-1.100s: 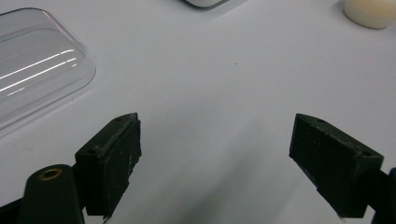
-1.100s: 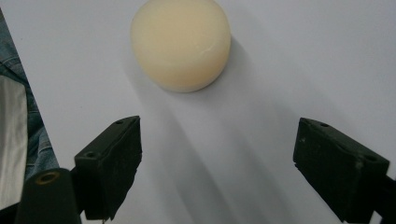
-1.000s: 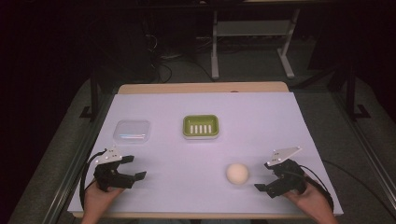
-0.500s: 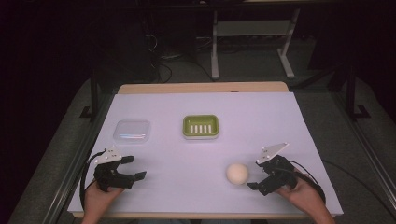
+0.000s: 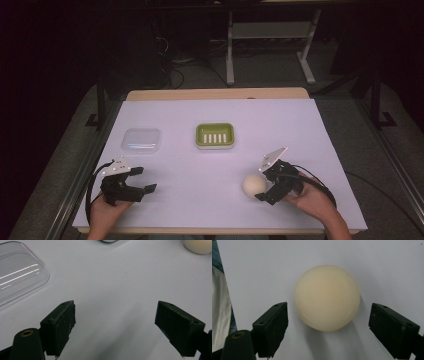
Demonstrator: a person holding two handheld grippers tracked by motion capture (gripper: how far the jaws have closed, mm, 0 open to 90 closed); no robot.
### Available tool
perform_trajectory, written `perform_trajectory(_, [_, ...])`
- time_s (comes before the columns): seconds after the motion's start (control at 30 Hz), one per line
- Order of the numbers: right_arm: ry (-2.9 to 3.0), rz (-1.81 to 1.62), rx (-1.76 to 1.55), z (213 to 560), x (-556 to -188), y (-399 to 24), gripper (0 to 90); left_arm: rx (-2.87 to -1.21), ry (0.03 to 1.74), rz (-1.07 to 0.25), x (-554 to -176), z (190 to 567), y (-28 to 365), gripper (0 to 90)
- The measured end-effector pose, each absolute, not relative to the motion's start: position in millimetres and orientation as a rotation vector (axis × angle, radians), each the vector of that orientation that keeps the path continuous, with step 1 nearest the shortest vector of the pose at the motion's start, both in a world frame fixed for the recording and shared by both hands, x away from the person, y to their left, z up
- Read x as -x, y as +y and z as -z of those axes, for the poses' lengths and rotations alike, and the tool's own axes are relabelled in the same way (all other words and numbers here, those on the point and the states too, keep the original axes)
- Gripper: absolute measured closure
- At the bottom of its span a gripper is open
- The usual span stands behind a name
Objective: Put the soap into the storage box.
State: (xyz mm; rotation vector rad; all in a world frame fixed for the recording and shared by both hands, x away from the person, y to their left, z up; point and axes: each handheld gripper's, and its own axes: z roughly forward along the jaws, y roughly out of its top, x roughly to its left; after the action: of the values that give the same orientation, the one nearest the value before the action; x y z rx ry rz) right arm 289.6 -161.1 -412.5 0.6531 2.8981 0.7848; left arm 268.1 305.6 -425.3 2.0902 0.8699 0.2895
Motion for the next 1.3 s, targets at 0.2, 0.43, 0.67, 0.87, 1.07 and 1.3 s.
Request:
perform_trajectory(0.2, [2.930,-0.745,-0.645,413,-294,-153,13.6,-2.081,0.877,-0.283,-268,425,306,16.0])
perform_trajectory(0.43, [2.976,-0.645,-0.584,416,-298,-136,14.3,-2.068,0.876,-0.281,-267,425,306,16.0])
perform_trajectory(0.67, [2.994,-0.604,-0.560,418,-302,-130,16.9,-2.075,0.871,-0.272,-268,425,306,16.0])
perform_trajectory(0.87, [3.004,-0.569,-0.551,418,-303,-126,20.1,-2.073,0.874,-0.266,-269,425,306,16.0])
perform_trajectory(1.07, [3.002,-0.524,-0.523,418,-304,-123,23.7,-2.071,0.851,-0.273,-267,424,305,16.3])
perform_trajectory(1.3, [3.006,-0.486,-0.524,417,-303,-120,24.3,-2.078,0.847,-0.265,-268,424,303,16.3])
